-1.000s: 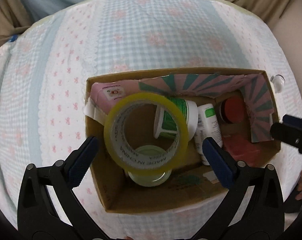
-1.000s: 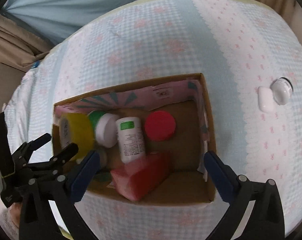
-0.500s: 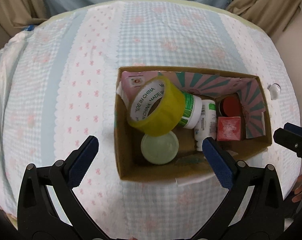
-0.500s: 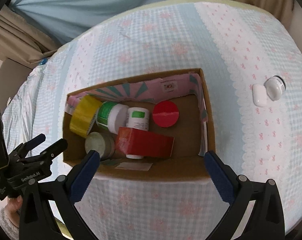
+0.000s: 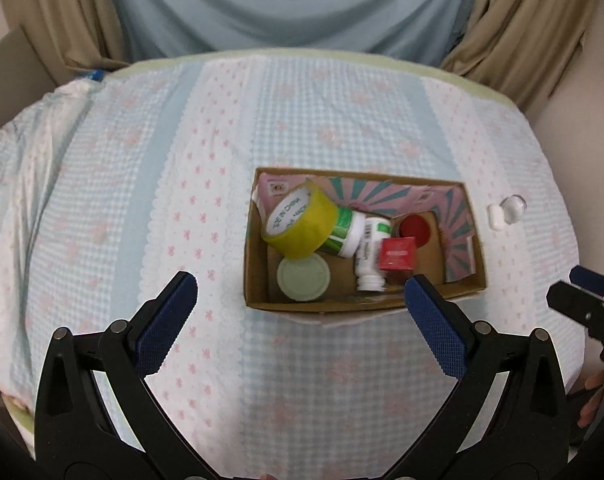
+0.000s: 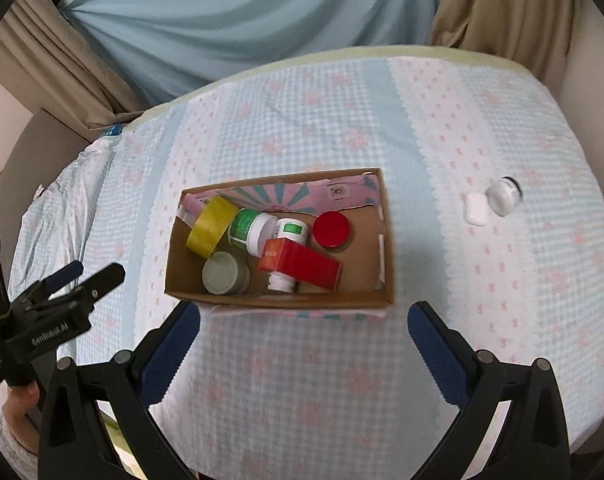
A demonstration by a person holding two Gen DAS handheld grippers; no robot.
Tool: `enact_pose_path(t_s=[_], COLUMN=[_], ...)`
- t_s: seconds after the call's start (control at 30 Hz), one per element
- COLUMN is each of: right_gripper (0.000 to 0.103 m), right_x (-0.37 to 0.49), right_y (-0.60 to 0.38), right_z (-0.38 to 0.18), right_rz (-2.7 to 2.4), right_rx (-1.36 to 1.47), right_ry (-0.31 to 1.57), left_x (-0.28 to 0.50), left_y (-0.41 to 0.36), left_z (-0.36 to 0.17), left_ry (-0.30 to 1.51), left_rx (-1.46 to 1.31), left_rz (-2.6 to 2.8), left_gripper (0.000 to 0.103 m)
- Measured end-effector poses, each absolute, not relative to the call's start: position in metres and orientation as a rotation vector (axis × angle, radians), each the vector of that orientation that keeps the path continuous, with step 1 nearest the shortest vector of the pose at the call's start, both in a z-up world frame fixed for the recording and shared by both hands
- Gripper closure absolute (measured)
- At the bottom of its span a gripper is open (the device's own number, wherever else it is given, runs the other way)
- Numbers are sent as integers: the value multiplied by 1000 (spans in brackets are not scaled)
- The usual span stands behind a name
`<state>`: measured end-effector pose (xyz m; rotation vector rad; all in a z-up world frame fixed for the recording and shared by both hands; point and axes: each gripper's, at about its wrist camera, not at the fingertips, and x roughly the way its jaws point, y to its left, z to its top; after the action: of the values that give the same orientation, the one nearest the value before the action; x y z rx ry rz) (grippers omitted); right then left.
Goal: Organize rigid objects
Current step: 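Lift both tools out and move toward the white case and white jar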
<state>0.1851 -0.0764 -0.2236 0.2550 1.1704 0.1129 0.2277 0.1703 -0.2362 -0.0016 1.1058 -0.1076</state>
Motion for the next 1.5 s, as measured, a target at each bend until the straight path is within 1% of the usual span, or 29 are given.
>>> enact_pose_path(t_s=[0.13,0.27,0.37,0.53,0.73,0.9,1.0,1.07,1.23,1.33,1.43,1.5], right_gripper=[0,0,0,0,0,0,0,0,0,0,1,8], right_x=[163,142,129,120,136,162,178,189,217,239,261,277], right_y=[-98,-136,-170,-229,-302,-340,-355,-360,-374,-379,-379,-376], right_z=[-209,-198,-188,-179,-184,-191,-208,-227,-279,-310,-337,-357], right_rz=[83,50,16,7,77,126,155,169,196,206,223,237], right_rx=[246,286,262,132,62,1,-49,-85,-87,-84,-75,-66], right_ry=[1175,1137,1107,1066,1057,1043,1019,1006,972,977,986,1002], left_x=[210,192,180,165,165,179,195,208,244,263,278,288], left_y=[151,117,83,17,-68,-124,-152,-169,-202,-217,-226,-233], left_z=[-217,-204,-196,-186,-196,-223,-247,-268,-343,-387,-419,-439], left_ry=[1081,1064,1040,1002,999,1040,1063,1074,1090,1097,1090,1081], left_rx=[-19,2,22,-7,-17,-17,4,25,47,53,62,73], left_rz=[-123,-128,-130,-165,-127,-154,-185,-205,-265,-285,-299,-307], left_gripper=[0,0,0,0,0,0,0,0,0,0,1,4])
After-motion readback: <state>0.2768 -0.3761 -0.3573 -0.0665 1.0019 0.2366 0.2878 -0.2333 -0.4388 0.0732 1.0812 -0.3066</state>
